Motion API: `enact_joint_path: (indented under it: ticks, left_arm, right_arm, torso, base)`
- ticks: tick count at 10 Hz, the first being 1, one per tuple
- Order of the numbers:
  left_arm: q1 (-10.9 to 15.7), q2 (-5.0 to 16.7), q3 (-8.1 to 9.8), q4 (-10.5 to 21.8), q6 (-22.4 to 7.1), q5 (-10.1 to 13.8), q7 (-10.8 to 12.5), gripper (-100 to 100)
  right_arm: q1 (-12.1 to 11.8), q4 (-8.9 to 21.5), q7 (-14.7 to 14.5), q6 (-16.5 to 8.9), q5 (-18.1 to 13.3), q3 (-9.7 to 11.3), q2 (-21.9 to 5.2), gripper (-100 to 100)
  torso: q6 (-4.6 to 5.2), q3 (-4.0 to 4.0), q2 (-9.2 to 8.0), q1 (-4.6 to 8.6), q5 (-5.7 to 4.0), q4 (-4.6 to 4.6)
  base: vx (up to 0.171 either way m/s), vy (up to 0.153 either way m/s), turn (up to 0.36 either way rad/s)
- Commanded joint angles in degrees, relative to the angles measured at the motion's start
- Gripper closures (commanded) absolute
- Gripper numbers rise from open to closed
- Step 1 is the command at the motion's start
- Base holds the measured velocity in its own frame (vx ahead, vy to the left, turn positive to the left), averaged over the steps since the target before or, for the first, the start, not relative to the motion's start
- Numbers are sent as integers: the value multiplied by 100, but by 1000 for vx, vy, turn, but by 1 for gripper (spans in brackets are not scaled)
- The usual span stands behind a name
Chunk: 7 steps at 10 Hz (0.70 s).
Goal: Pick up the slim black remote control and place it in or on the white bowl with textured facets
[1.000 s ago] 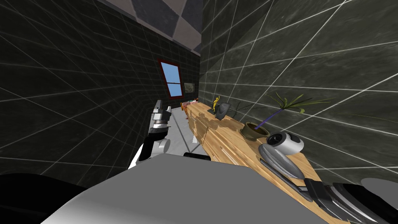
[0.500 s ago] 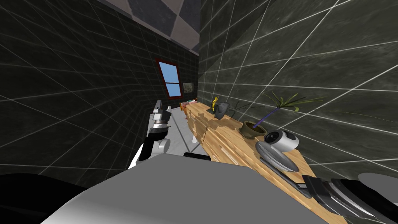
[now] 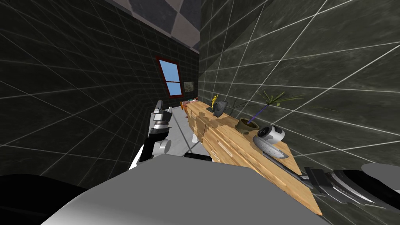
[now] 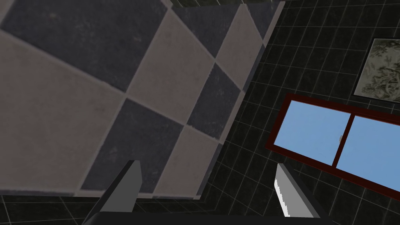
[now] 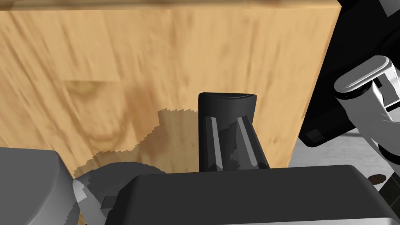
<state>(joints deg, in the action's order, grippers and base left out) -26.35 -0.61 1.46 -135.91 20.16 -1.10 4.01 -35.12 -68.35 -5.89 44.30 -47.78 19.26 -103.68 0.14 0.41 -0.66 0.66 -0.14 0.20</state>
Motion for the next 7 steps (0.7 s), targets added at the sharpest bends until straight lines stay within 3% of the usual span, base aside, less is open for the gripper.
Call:
enact_joint_path:
  ticks: [1,7]
  left_arm:
    - [0,0,0,0,0,0,0,0]
    - [0,0,0,0,0,0,0,0]
  right_arm:
    - [128,118,-158,49,87,63,-57,100]
    - [739,479,-495,399,269,312,-276,100]
  torso:
    - [0,0,0,0,0,0]
    - [-7,1,4,-6,6,5]
  base:
    - [-161,-126,12]
    - [-135,-85,9]
